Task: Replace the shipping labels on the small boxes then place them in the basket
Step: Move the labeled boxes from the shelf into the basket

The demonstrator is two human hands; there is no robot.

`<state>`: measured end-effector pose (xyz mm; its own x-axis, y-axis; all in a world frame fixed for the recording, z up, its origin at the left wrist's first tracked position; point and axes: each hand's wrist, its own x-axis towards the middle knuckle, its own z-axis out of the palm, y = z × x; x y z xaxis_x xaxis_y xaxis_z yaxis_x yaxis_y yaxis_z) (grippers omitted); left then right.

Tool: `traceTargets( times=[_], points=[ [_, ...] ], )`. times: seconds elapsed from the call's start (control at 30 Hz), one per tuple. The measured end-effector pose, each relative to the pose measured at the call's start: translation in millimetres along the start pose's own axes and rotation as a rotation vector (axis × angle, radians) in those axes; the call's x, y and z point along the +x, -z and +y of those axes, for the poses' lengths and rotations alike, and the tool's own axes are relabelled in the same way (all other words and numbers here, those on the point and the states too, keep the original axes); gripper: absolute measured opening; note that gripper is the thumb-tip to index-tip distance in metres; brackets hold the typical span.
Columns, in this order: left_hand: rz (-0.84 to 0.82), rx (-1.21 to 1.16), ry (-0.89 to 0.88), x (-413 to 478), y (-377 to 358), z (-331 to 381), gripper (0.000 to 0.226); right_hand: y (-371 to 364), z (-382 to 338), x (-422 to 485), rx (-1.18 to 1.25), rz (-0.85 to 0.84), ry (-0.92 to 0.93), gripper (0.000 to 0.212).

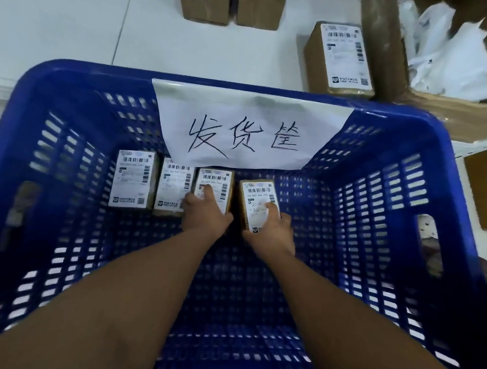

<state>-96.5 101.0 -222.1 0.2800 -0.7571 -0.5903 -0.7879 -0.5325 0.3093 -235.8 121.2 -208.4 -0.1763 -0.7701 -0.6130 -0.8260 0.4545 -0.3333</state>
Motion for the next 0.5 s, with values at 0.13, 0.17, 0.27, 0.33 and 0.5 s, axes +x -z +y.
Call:
traceTargets(
  times=[0.13, 0.17, 0.27, 0.33, 0.5],
  points=[
    [0.014, 0.001, 0.037, 18, -5, 0, 0.080, -5, -5, 10, -0.022, -0.017, 0.015, 0.087],
    [0.015, -0.001, 0.041, 22, -6, 0, 0.081, -6, -6, 12, -0.022, -0.017, 0.014, 0.087],
    [0.031, -0.001, 0.023, 32, -8, 1, 0.081, -10, -13, 20, -0.004, -0.020, 0.003, 0.086],
    [0.038, 0.026, -0.011, 36, -8, 1, 0.079, -13, -16, 25, 0.014, -0.029, 0.004, 0.087],
    [-0.017, 0.127, -0.069, 45, -9, -4, 0.082, -16, -23, 40, 0.072, -0.028, -0.013, 0.086]
  ],
)
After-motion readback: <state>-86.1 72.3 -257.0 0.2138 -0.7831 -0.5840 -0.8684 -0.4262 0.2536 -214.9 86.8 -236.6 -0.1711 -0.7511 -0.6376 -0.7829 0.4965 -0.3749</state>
